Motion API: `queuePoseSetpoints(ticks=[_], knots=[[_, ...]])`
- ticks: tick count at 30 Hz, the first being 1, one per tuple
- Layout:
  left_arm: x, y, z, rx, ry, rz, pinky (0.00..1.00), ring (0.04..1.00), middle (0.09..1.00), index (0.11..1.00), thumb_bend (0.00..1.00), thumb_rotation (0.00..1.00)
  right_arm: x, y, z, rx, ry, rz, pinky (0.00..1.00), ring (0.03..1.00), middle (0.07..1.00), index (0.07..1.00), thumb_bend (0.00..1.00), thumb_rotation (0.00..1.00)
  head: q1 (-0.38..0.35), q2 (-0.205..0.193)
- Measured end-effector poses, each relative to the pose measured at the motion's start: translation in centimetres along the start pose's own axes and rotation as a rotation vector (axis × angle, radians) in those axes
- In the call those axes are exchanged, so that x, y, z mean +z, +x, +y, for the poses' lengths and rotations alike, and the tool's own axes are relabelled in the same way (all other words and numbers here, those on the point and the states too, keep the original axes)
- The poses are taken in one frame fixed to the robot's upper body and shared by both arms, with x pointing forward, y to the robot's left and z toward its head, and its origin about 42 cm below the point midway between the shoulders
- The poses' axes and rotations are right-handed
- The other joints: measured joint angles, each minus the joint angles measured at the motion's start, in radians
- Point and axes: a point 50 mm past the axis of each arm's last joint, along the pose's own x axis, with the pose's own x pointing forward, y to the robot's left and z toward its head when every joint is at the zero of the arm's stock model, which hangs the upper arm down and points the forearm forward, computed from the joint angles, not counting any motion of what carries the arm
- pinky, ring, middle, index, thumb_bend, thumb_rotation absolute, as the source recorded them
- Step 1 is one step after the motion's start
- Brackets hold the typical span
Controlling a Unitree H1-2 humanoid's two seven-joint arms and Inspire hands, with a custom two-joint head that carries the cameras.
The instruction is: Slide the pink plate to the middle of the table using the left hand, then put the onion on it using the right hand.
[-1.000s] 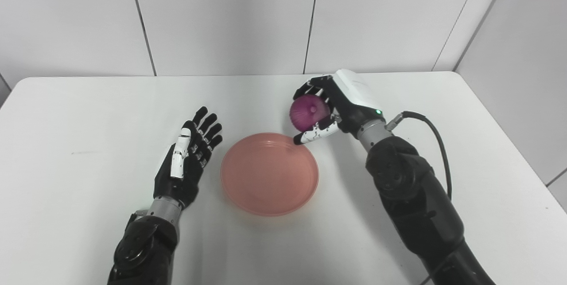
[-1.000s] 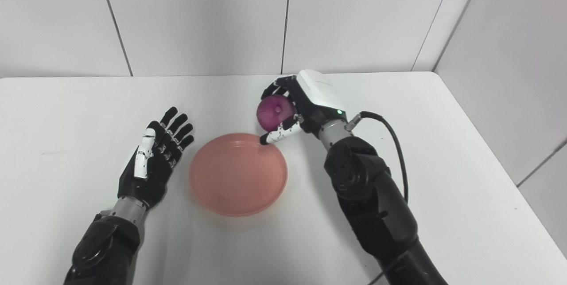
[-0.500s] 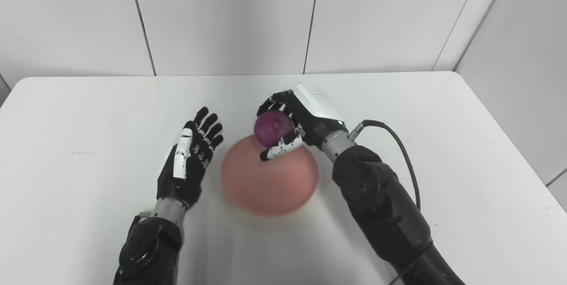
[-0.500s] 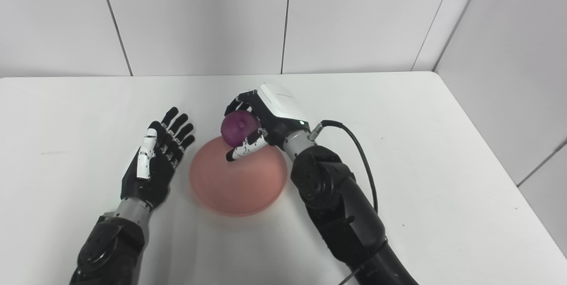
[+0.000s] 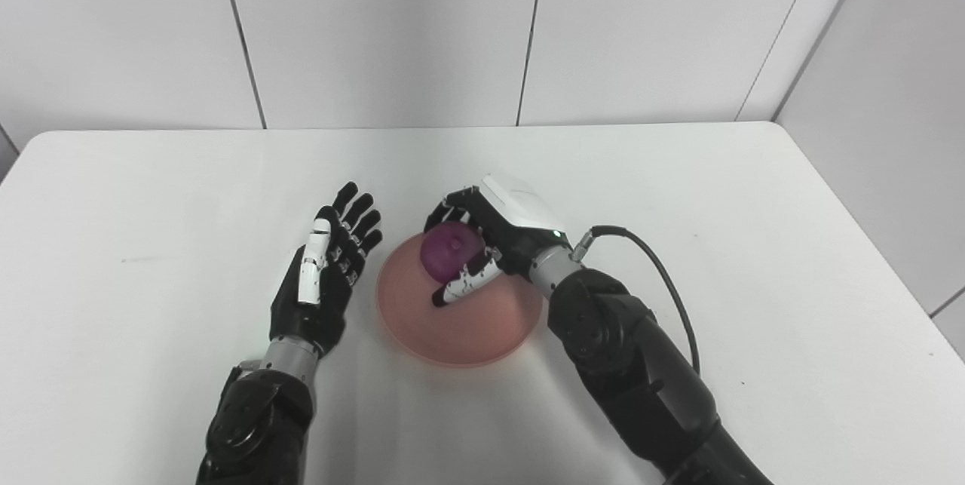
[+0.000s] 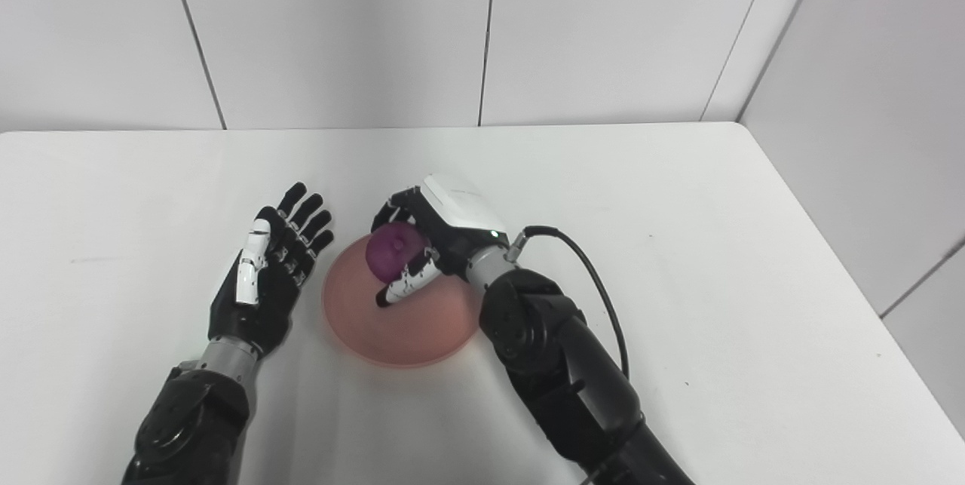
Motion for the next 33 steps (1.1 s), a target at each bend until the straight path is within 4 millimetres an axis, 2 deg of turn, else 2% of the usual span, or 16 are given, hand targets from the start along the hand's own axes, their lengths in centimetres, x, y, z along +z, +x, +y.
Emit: queuePoseSetpoints(ticks=[5,10,16,27,28,29,30,33], knots=[[0.0,0.0,-0.1,0.006,-0.001,-0.001,0.95,0.946,0.949,0.934,0.42,1.00,-0.4,-0.2,0.1,0.004,-0.013,0.008,0.31,0.397,0.495,0.489,0.52,0.14,0.002,0.002],[0.0,0.0,-0.1,0.005,0.005,0.001,0.95,0.946,0.951,0.934,0.42,1.00,-0.8,-0.7,1.0,0.025,-0.014,0.023,0.33,0.422,0.516,0.489,0.52,0.14,-0.002,0.005],[0.0,0.0,-0.1,0.005,0.006,0.001,0.94,0.944,0.950,0.933,0.42,1.00,-1.1,-1.1,1.6,0.040,-0.014,0.030,0.30,0.394,0.497,0.490,0.52,0.14,0.002,0.003],[0.0,0.0,-0.2,0.005,0.008,0.002,0.94,0.940,0.947,0.931,0.41,1.00,-1.0,-1.4,1.7,0.048,-0.010,0.026,0.47,0.556,0.630,0.493,0.52,0.14,0.000,0.005],[0.0,0.0,-0.2,0.005,0.009,0.002,0.94,0.941,0.948,0.932,0.41,1.00,-1.0,-1.4,1.7,0.050,-0.009,0.026,0.49,0.577,0.650,0.582,0.67,0.16,0.000,0.003],[0.0,0.0,-0.2,0.005,0.010,0.003,0.94,0.941,0.948,0.932,0.41,1.00,-1.0,-1.4,1.7,0.051,-0.009,0.025,0.49,0.582,0.655,0.605,0.71,0.17,0.000,0.005],[0.0,0.0,-0.2,0.004,0.010,0.003,0.95,0.944,0.950,0.933,0.41,1.00,-1.0,-1.4,1.7,0.052,-0.009,0.025,0.50,0.595,0.673,0.648,0.78,0.21,0.000,0.005],[0.0,-0.1,-0.2,0.005,0.010,0.004,0.94,0.943,0.948,0.931,0.41,1.00,-1.0,-1.6,1.6,0.058,-0.012,0.022,0.48,0.609,0.696,0.705,0.88,0.31,0.000,0.005]])
